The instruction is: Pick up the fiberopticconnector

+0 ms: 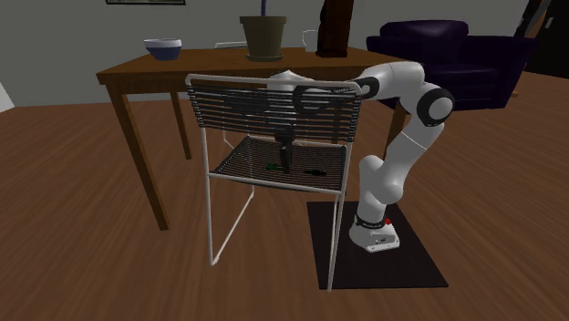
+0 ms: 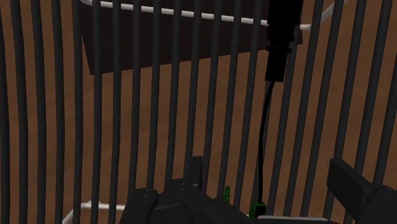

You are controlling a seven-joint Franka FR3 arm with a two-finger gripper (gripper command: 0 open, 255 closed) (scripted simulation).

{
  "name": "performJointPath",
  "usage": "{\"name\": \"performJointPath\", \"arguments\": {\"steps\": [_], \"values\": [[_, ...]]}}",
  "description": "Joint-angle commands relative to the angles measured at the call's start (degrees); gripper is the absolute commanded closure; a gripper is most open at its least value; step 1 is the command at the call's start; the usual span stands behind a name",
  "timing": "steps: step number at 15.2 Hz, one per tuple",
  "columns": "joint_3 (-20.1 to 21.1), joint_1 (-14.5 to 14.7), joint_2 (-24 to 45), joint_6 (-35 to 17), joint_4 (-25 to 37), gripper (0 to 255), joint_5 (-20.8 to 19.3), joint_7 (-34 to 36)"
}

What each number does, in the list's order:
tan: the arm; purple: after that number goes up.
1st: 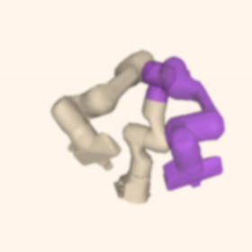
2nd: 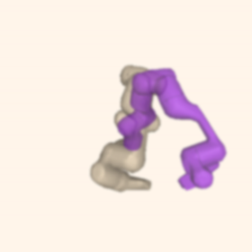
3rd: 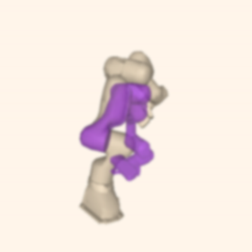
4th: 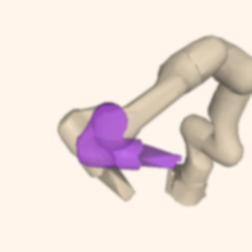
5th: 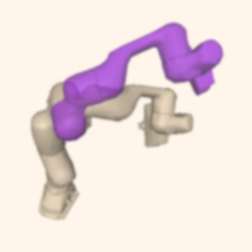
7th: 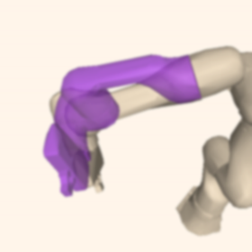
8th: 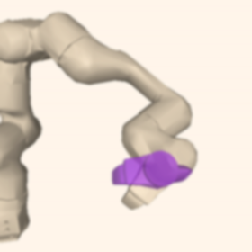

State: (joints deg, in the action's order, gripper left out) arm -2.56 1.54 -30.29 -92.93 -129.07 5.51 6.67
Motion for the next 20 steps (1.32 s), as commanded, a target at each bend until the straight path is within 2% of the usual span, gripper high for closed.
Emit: {"name": "performJointPath", "arguments": {"steps": [1, 2, 11, 20], "values": [[0.0, -0.01, 0.01, -0.63, -0.61, 0, 0.01, -0.07], [-0.05, -0.03, 0.05, -0.62, -0.56, 255, -0.02, -0.12], [-0.02, 0.02, 0.01, -0.63, -0.61, 255, 0.0, -0.06], [-0.1, 0.12, 0.9, 6.1, 7.05, 255, 0.0, 0.6]]}}
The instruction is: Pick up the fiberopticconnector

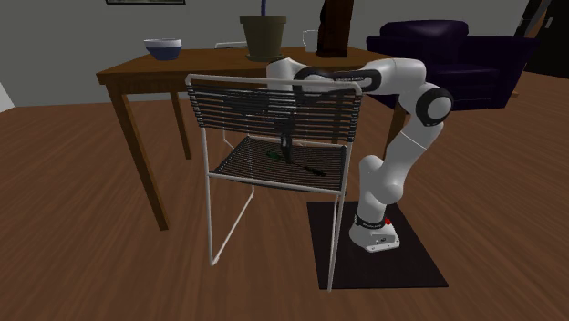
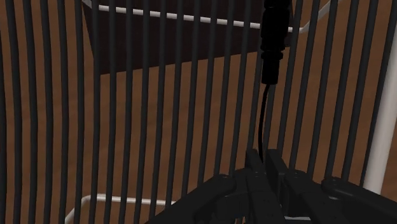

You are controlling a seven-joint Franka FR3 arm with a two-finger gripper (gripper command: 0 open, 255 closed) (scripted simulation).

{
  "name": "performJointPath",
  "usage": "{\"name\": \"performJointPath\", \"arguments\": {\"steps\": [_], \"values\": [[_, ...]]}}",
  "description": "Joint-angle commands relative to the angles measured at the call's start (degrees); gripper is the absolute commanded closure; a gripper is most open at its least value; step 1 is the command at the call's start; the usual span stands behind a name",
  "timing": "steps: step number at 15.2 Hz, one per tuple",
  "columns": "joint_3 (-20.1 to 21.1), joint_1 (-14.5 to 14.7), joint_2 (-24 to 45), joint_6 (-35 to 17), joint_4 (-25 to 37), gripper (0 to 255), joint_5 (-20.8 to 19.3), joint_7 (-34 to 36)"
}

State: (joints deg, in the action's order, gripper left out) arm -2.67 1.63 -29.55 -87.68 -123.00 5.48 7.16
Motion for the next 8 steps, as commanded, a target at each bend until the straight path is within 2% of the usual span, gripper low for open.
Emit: {"name": "performJointPath", "arguments": {"steps": [1, 8], "values": [[0.0, 0.03, 0.31, 1.59, 1.89, 255, 0.03, 0.19], [-0.06, 0.11, 1.31, 5.41, 6.73, 255, 0.08, 0.55]]}}
